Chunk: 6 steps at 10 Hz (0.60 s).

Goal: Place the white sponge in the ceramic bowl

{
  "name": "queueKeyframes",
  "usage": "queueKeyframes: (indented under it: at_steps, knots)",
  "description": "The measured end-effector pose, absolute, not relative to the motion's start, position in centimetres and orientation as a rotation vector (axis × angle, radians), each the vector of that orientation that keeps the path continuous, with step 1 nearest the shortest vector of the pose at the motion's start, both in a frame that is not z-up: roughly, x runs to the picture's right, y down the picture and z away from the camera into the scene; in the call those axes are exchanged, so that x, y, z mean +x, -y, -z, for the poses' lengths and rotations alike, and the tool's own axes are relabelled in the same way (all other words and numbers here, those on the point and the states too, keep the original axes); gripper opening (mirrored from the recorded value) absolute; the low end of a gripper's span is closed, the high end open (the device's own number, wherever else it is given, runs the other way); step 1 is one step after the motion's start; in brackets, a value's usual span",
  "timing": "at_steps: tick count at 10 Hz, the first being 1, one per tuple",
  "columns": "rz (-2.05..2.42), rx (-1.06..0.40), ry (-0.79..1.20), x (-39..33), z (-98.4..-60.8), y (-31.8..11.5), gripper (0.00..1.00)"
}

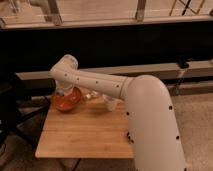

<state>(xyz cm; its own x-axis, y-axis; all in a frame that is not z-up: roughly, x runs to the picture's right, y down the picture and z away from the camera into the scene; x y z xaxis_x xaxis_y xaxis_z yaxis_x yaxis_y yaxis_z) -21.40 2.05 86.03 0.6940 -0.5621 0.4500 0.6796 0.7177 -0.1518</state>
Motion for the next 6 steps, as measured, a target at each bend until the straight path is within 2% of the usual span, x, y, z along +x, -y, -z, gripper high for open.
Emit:
queueKeyframes:
  at_steps: [1, 2, 6]
  knots:
    - [0.708, -0.325, 0.389, -21.2, -86.2, -2.2, 0.13]
    - [0.72, -0.331, 0.392, -21.1, -86.3, -2.6, 0.26]
    - [0.723, -0.344, 0.421, -19.2, -86.5, -4.3, 0.64]
